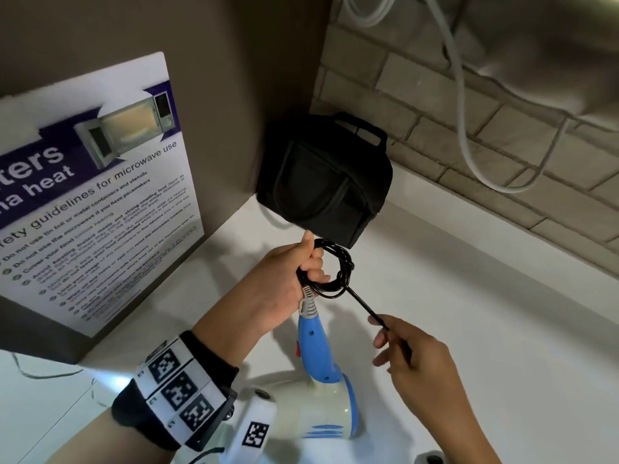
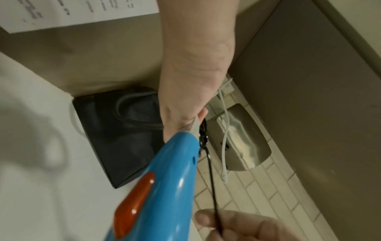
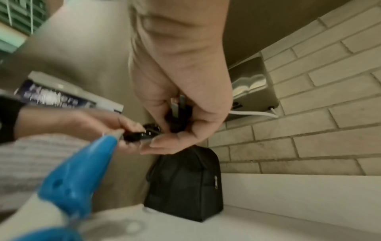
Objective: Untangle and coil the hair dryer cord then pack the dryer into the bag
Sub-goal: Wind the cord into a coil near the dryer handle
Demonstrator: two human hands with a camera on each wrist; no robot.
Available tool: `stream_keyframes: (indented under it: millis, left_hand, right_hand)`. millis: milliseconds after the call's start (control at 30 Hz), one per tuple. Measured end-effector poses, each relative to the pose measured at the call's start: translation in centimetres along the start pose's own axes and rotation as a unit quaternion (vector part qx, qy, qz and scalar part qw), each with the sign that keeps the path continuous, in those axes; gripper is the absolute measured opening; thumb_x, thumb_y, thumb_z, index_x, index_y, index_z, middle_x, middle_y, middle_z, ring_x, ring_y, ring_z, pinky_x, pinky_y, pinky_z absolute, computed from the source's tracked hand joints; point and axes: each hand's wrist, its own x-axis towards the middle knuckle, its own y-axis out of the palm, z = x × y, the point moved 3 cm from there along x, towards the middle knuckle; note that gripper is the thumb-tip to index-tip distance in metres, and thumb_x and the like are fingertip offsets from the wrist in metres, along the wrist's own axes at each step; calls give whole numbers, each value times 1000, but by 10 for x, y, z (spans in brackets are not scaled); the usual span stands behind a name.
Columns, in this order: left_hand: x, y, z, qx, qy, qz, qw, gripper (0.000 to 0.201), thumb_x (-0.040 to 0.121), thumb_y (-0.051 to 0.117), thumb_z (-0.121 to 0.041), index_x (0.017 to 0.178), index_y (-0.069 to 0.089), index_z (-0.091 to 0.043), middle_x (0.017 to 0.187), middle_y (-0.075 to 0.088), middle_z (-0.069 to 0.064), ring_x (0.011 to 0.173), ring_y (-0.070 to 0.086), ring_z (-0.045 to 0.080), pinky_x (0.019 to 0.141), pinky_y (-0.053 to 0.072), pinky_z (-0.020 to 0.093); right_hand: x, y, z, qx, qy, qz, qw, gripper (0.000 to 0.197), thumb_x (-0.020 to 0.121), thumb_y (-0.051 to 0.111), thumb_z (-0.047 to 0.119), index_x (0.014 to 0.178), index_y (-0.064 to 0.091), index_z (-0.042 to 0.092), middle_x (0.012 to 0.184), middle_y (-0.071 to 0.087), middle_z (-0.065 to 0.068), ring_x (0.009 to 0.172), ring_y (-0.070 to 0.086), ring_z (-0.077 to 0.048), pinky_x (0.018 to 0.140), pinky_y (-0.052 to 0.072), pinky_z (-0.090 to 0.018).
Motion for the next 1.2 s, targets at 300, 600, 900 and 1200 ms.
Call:
stream_keyframes:
  millis: [300,600,900,1200]
  left_hand:
    - [-2,2,0,166,62,-1,984,38,84,69,-33,51,53,-24,51,41,-11,51,53,2,95,46,37]
    - [-2,2,3,190,196,-150,950,49,68,82,-28,52,36,-21,56,36,0,64,46,18,68,45,25]
    - [-2,1,-7,131,174,-159,963,30,69,80,-36,76,71,-9,83,76,12,82,73,24,81,57,33]
    - [-2,5,-2,92,118,-121,981,22,75,77,-33,74,69,-13,66,67,-4,68,65,10,77,54,26]
  right_hand:
    - [2,11,22,50,-21,96,994,31,89,40,1,87,54,29,83,66,13,78,60,-4,73,46,-19]
    - [-16,18,76,-14,-70,34,997,51,88,11,63,96,49,29,64,52,24,55,41,-15,60,41,-32]
    - [-22,28,61,-73,-37,44,996,34,78,13,51,103,33,38,60,52,17,54,40,-11,57,37,-25]
    - [25,11,17,-219,-72,-162,959,10,77,75,4,82,73,13,71,41,4,58,40,-17,50,29,-20]
